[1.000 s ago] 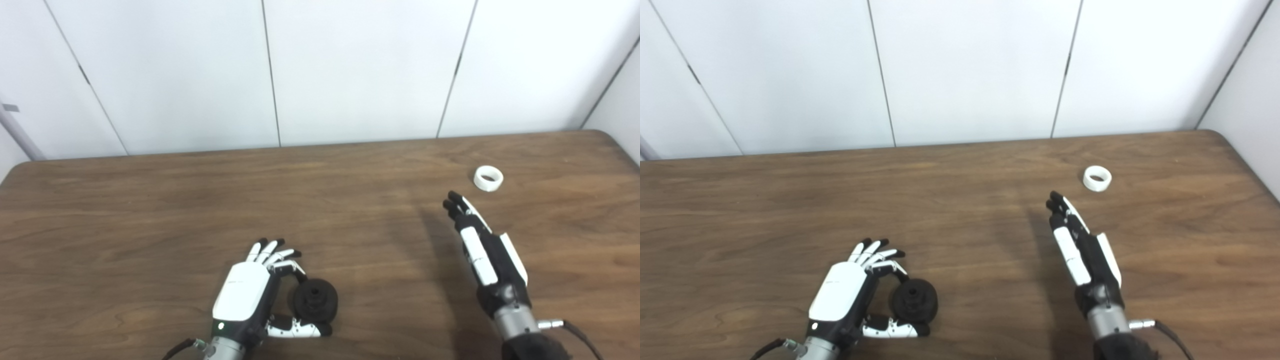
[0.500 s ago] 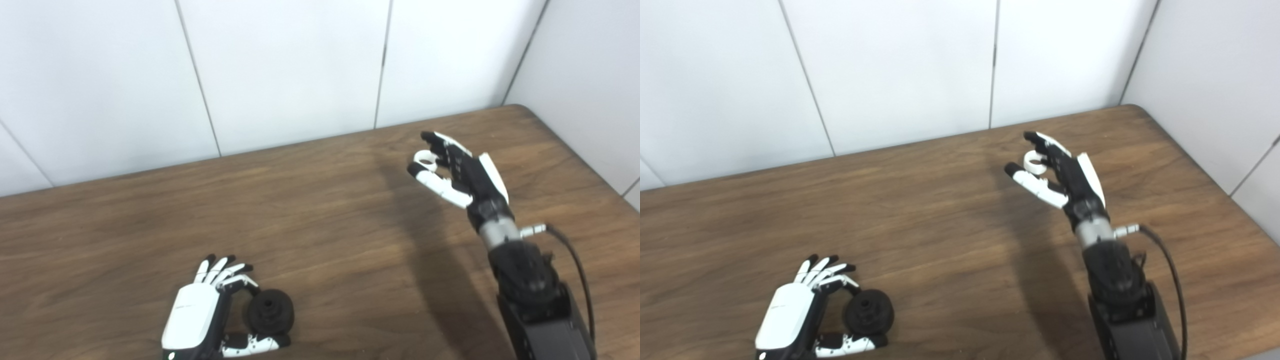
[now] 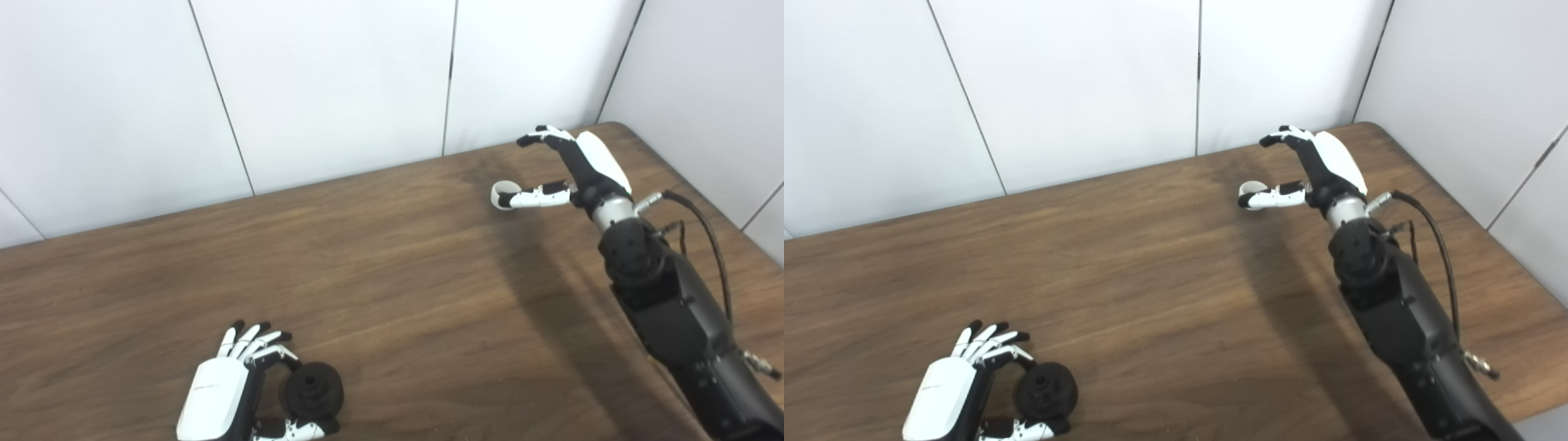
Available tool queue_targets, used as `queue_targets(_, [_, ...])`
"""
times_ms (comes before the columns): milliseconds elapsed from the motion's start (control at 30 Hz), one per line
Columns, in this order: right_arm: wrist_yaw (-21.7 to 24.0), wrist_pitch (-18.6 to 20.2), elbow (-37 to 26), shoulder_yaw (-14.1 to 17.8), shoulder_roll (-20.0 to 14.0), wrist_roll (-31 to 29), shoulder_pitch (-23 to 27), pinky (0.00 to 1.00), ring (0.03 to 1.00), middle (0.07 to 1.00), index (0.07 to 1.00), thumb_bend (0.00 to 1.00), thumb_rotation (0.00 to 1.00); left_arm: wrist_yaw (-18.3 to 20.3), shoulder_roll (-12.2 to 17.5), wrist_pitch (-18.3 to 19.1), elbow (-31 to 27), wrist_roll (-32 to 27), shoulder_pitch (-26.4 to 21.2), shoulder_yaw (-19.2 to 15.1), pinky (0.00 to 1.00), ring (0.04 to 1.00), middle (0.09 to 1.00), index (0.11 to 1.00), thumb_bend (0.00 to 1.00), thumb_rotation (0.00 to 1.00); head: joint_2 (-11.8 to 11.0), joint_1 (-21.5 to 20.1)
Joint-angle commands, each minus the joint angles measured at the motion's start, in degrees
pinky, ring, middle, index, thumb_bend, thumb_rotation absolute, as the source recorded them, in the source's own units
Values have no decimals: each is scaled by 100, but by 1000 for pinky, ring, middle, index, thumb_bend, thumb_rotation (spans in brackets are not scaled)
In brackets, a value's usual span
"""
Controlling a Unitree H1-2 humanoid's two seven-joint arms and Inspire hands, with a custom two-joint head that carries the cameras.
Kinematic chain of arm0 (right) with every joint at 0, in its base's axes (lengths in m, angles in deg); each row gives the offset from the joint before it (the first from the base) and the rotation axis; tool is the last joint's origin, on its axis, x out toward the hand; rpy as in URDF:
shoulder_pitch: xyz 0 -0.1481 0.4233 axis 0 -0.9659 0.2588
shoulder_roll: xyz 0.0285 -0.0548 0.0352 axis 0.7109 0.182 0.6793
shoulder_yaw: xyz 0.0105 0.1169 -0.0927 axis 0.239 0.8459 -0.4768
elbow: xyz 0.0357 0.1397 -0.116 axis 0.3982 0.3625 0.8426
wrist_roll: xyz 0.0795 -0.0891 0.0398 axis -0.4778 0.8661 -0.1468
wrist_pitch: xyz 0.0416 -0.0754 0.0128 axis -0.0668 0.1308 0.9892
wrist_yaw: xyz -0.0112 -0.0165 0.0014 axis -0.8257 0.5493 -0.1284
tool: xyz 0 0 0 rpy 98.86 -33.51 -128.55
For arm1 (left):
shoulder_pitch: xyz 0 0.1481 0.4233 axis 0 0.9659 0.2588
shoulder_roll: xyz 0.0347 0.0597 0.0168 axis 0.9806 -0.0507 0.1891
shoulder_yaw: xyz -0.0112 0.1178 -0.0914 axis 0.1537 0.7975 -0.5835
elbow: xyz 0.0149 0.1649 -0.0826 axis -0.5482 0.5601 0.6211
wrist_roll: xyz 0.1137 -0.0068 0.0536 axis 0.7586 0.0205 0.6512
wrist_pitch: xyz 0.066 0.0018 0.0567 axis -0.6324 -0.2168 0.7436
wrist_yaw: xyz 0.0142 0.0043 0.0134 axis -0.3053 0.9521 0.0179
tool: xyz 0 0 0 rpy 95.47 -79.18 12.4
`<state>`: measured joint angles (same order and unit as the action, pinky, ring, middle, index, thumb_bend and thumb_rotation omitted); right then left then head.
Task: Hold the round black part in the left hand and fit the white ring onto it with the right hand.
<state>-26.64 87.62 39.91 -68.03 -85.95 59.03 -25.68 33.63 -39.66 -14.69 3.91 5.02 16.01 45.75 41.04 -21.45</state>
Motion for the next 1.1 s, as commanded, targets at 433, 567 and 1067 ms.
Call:
queue_targets(433, [1097,205,1357,-645,-390,1052,1441,1000,1000,1000,727,905,284,254,61,94,-290,106,188,-76,1000,900,796,484,524,52,53,81])
queue_targets(567, [1257,205,1726,-735,-283,1306,1645,1000,1000,1000,729,904,287,283,50,116,-346,135,225,-57,1000,901,796,484,524,52,62,129])
queue_targets(1067, [1568,204,2341,-866,-169,1661,1879,1000,1000,974,718,896,274,365,-7,223,-613,216,365,-1,1000,899,796,484,524,52,136,290])
